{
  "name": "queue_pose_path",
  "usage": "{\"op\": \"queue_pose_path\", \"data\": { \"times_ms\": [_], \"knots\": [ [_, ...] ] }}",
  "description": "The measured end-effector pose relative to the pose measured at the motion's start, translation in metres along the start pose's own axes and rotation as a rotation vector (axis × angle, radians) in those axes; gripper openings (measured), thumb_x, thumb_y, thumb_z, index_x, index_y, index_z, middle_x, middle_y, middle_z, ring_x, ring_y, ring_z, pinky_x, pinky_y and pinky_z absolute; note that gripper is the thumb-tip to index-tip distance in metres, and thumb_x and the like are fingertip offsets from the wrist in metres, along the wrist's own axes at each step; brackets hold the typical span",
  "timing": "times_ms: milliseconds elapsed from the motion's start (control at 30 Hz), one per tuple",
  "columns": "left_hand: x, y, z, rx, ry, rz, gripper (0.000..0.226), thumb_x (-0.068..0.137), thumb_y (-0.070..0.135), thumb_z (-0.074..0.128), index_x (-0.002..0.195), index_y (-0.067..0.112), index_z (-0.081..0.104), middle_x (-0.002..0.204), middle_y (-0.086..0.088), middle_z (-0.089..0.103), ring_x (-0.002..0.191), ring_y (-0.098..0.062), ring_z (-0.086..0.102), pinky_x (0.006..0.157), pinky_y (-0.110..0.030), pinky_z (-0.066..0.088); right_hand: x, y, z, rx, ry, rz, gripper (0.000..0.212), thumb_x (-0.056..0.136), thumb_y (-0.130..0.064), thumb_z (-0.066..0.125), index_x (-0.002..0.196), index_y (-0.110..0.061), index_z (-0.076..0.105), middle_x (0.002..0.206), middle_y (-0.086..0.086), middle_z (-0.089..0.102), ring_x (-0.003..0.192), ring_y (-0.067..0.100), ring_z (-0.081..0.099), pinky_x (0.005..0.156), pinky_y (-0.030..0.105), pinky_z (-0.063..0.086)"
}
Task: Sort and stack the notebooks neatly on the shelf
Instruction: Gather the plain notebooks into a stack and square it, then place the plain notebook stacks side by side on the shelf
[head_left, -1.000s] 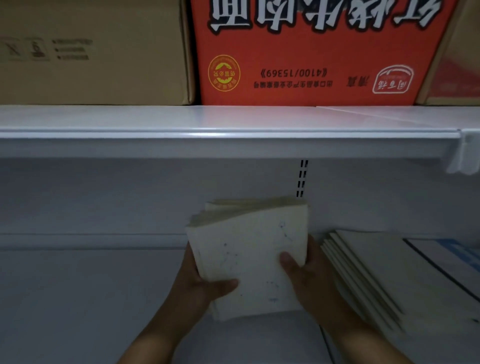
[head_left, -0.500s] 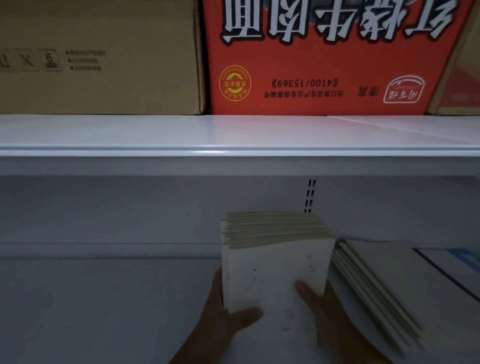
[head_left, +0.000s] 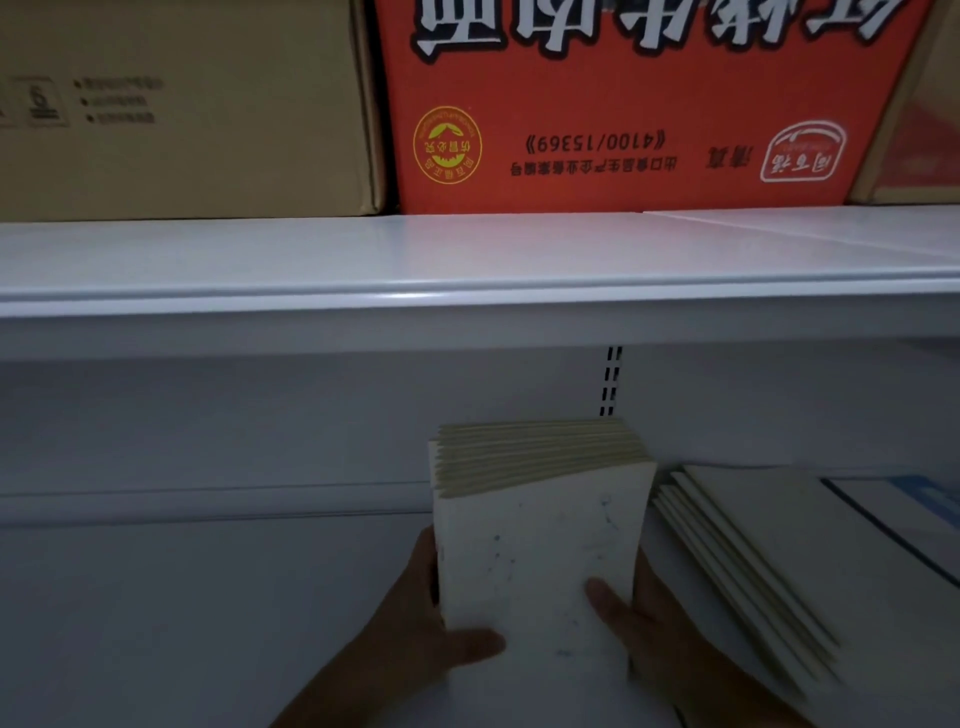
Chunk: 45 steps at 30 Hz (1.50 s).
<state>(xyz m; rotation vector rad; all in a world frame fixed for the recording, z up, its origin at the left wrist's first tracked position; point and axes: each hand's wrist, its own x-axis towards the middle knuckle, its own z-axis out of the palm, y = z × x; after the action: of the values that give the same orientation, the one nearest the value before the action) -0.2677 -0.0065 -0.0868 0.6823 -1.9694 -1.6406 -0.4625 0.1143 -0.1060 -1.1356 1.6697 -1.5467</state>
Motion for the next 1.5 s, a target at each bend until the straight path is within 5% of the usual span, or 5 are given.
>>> {"op": "queue_pose_path", "data": {
  "times_ms": [567,933,1100,1267,1500],
  "knots": [
    [0.029,0.01,-0.025,-0.334,0.018,-0.668,0.085,0.034,0.029,0.093,0.109,0.001,0.065,0.104,-0.019,0.072,0.099,-0.034,0.068,0.086,-0.044,0.052,0.046,-0.01,0.012,0.042,-0.073,0.692,0.065,0.064,-0.054,0.075,0.104,-0.003,0.069,0.096,0.012,0.074,0.081,0.026,0.072,0.071,0.034,0.058],
    [-0.012,0.031,-0.032,0.497,-0.099,-0.484,0.039,0.08,0.056,0.055,0.11,0.031,0.056,0.097,-0.006,0.069,0.071,-0.016,0.065,0.061,-0.025,0.056,0.049,-0.009,0.014,-0.019,-0.113,0.666,0.072,0.064,-0.058,0.073,0.11,-0.004,0.064,0.103,0.013,0.071,0.086,0.026,0.071,0.081,0.038,0.057],
    [-0.028,0.006,-0.014,0.866,-0.047,-0.402,0.044,0.063,0.039,0.075,0.105,0.028,0.066,0.103,0.005,0.071,0.088,-0.01,0.065,0.072,-0.023,0.05,0.049,-0.031,0.004,-0.938,-0.092,0.311,0.079,0.068,-0.084,0.036,0.089,-0.013,0.064,0.087,0.009,0.071,0.082,0.024,0.068,0.08,0.035,0.055],
    [-0.029,-0.008,-0.013,0.883,0.035,-0.376,0.027,0.067,0.039,0.07,0.089,0.024,0.067,0.093,0.004,0.072,0.087,-0.014,0.065,0.071,-0.026,0.048,0.011,-0.042,-0.031,-0.697,-0.309,0.407,0.112,0.048,-0.084,0.046,0.143,-0.027,0.03,0.136,-0.005,0.051,0.118,0.012,0.053,0.101,0.025,0.04],
    [-0.025,-0.011,-0.014,0.903,0.035,-0.242,0.027,0.071,0.039,0.069,0.096,0.029,0.067,0.101,0.006,0.072,0.093,-0.011,0.065,0.079,-0.027,0.05,-0.014,-0.013,-0.001,-0.918,-0.308,0.158,0.062,0.067,-0.051,0.073,0.121,-0.029,0.052,0.115,-0.003,0.047,0.103,0.013,0.051,0.078,0.023,0.039]
  ]
}}
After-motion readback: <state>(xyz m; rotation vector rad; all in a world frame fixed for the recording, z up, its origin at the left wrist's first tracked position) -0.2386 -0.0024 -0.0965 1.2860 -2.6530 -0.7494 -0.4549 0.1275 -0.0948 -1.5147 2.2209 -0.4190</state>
